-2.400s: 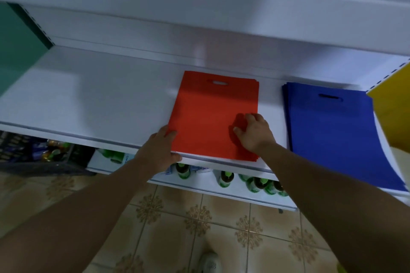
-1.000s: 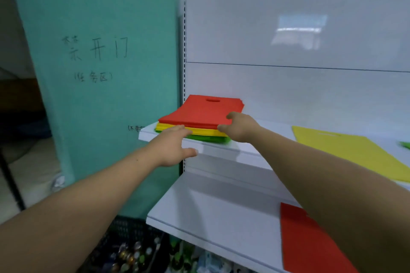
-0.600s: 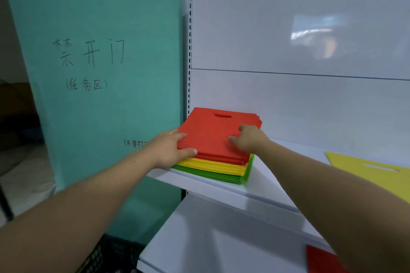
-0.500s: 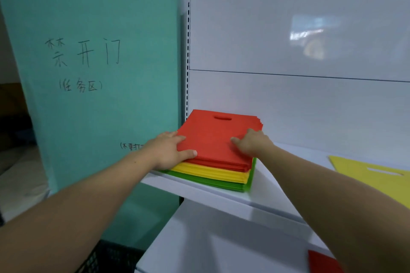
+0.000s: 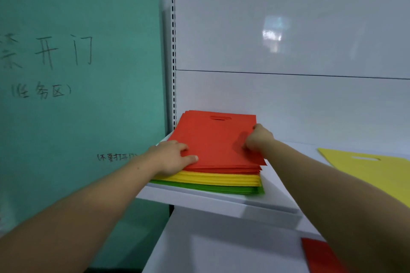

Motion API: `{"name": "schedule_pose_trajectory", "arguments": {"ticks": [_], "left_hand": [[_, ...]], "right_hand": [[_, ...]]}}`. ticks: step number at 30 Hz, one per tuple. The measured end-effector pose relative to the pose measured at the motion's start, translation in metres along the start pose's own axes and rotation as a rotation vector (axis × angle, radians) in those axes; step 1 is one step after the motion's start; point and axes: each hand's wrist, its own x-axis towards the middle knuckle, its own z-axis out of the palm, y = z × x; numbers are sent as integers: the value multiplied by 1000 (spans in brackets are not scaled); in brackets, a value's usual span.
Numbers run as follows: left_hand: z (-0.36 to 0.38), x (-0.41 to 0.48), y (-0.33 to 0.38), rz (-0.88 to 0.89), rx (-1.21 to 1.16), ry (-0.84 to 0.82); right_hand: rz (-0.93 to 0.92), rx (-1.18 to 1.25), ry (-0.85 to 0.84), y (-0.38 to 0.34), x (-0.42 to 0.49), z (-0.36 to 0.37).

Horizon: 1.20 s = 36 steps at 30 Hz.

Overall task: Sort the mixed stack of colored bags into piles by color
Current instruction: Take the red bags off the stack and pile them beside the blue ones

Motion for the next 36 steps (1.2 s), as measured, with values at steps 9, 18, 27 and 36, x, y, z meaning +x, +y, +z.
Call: {"name": "schedule_pose_trajectory", "arguments": {"ticks": [9, 18, 27, 36], "left_hand": [[-13, 4, -4, 67, 37, -109], [-26, -7, 38, 199, -791, -88], [-14, -43, 117, 470, -829, 150], [50, -130, 233, 693, -661, 147]], "right_hand": [[-284, 302, 327, 6, -65, -27], [-382, 595, 514, 23, -147, -79], [-113, 402, 568, 117, -206, -123], [181, 49, 565, 256, -290, -148]]}}
